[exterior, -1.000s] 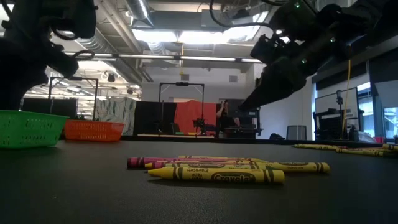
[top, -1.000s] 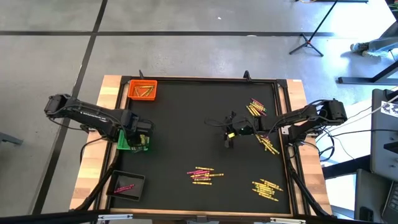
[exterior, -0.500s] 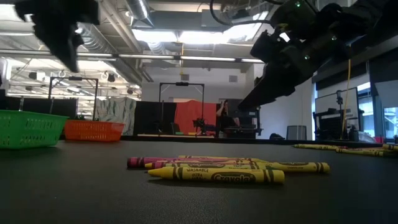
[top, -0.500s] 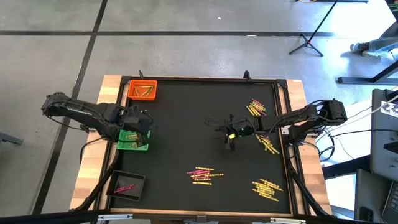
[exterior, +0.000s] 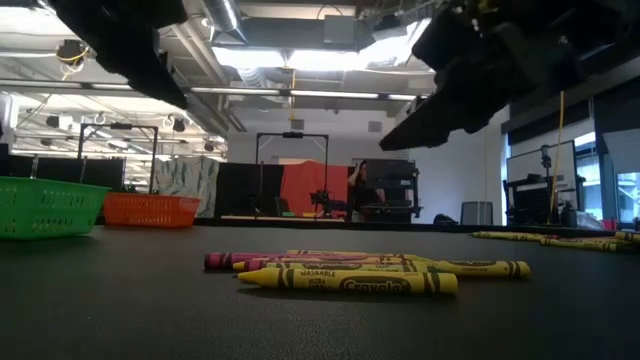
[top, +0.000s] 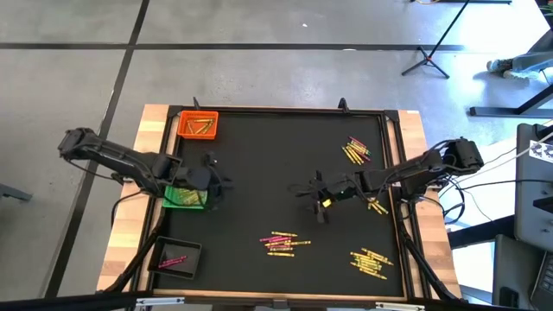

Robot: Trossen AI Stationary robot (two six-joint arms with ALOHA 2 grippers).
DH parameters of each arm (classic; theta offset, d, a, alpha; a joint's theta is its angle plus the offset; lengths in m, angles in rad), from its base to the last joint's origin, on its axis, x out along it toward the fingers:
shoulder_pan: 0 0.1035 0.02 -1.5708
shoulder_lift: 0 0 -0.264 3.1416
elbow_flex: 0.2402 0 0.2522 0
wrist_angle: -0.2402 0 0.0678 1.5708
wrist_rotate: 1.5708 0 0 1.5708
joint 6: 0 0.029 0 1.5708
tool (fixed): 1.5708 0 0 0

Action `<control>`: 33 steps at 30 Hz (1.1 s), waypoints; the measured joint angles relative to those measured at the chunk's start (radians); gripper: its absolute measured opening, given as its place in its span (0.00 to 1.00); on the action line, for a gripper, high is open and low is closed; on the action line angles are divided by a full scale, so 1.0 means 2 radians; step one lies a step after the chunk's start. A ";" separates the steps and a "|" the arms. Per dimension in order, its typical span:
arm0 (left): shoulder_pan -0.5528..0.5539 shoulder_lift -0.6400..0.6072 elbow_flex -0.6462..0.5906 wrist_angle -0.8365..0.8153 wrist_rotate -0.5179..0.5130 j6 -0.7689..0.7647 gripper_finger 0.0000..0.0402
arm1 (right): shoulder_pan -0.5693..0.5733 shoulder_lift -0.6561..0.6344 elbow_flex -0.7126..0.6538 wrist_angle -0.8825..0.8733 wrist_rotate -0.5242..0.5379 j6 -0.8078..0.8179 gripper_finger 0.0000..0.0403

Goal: Sort crayons
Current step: Put the yellow crayon into the green bin

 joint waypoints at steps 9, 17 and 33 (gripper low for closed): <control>-0.026 0.046 -0.100 0.274 0.018 0.059 0.28 | 0.037 0.000 0.000 0.043 0.004 0.024 0.50; -0.025 0.142 -0.109 0.384 0.062 0.110 0.28 | 0.095 0.066 0.000 0.106 0.013 0.043 0.49; -0.029 0.259 -0.109 0.549 0.088 0.100 0.28 | 0.106 0.217 0.064 0.122 0.021 0.011 0.24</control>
